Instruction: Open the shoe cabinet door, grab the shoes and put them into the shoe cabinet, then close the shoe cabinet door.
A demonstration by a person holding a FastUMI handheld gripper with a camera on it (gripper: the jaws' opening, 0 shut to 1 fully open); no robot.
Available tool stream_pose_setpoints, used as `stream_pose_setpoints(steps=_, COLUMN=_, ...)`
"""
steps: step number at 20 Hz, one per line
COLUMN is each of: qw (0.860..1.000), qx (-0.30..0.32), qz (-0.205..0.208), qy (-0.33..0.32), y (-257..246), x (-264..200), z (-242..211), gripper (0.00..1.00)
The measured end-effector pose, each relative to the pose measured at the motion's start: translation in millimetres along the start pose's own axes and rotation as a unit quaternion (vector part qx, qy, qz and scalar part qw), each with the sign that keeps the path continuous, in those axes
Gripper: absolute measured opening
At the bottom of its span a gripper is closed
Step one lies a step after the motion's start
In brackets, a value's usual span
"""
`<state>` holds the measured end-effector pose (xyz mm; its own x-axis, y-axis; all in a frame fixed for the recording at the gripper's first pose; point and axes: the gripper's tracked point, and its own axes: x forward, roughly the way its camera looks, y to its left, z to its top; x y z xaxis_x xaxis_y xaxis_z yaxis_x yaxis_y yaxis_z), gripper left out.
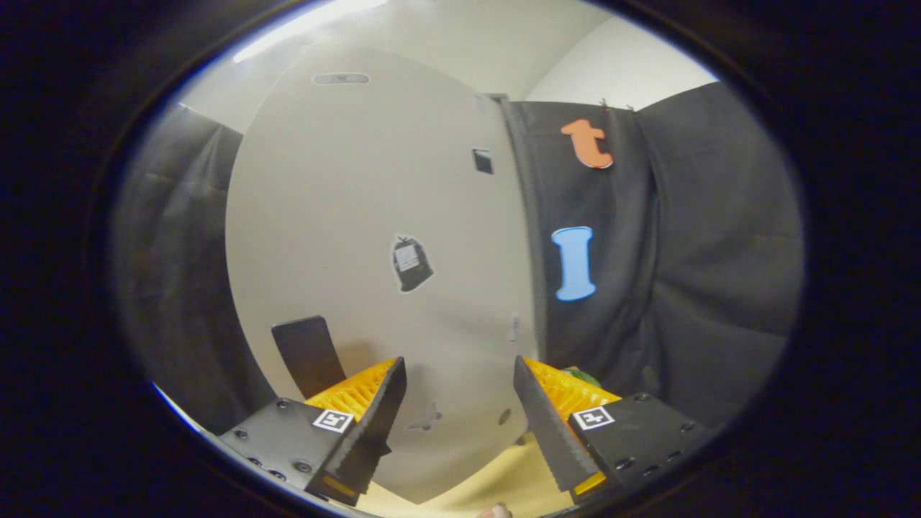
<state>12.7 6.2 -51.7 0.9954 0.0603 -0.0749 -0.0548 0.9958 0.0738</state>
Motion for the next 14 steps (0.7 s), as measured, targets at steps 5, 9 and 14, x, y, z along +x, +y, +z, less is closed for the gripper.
stream_pose_setpoints(steps=5, qw=0.999, qx=-0.005, qz=0.044, qy=0.015, y=59, x=74, z=-10, gripper=0.94)
stream_pose_setpoints(steps=9, qw=0.999, qx=0.004, qz=0.045, qy=0.011, y=66, x=109, z=-7, gripper=0.94)
stream_pose_setpoints(steps=14, qw=0.999, qx=-0.033, qz=0.024, qy=0.004, y=95, x=121, z=-8, gripper=0.94)
